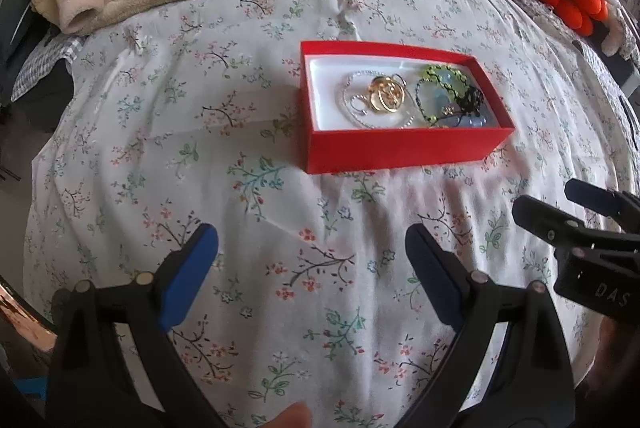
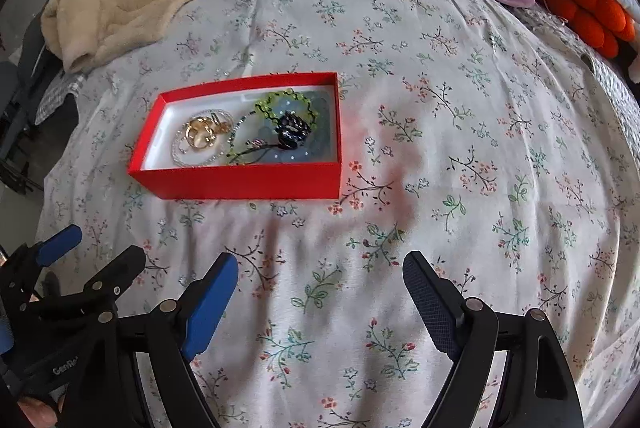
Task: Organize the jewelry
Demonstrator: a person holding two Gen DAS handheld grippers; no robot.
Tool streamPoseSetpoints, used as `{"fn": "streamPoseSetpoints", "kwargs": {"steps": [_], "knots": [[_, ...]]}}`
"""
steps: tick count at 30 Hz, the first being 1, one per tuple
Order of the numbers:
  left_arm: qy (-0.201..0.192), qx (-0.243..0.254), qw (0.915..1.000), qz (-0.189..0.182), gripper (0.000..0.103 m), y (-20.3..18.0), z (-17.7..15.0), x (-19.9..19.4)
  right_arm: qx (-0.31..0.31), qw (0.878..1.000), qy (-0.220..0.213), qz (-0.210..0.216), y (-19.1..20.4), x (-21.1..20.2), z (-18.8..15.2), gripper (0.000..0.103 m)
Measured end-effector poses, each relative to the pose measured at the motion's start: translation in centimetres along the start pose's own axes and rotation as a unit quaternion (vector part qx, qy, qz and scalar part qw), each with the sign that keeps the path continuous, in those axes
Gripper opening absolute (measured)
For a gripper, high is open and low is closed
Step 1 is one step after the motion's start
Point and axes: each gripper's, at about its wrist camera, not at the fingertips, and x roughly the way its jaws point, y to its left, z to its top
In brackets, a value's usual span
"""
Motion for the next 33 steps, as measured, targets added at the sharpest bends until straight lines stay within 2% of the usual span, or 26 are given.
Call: {"fn": "streamPoseSetpoints", "kwargs": {"steps": [33], "knots": [[-0.002,0.0,1.0,0.006,0.095,-0.3,0.3,0.2,-0.008,1.0,0.018,-0.012,0.3,1.2,0.0,0.086]]}}
